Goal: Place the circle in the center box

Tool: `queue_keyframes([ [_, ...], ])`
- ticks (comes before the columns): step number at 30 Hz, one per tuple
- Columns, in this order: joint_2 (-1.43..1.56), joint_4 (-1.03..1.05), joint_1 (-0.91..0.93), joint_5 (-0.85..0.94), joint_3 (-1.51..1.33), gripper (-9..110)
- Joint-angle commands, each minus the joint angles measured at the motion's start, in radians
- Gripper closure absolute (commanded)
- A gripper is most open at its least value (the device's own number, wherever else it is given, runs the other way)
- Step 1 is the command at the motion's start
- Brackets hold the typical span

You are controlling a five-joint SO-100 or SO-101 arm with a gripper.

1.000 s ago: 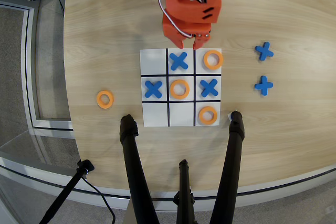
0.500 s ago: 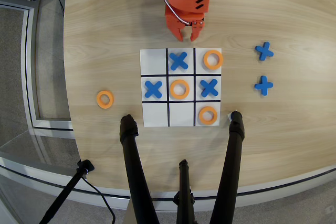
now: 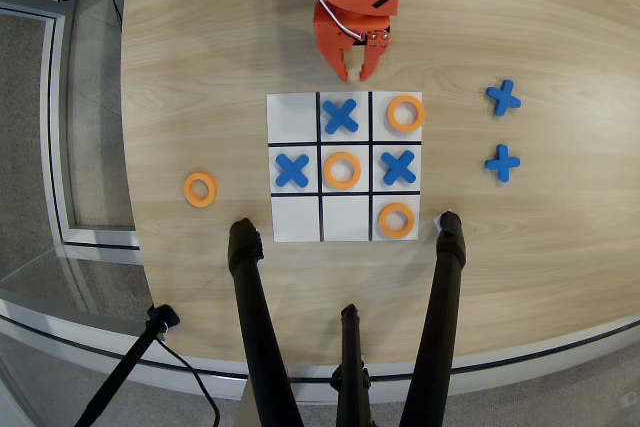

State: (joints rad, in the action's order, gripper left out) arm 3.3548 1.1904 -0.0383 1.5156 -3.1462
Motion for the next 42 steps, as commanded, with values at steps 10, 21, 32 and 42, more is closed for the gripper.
queue_keyframes([
  [10, 0.002, 0.089, 0.196, 0.005, -0.057, 102],
  [21, 0.038, 0.107, 0.871, 0.005, -0.057, 102],
  [32, 0.04, 0.106, 1.503, -0.005, -0.057, 101],
  [42, 0.038, 0.106, 1.629, -0.005, -0.057, 101],
])
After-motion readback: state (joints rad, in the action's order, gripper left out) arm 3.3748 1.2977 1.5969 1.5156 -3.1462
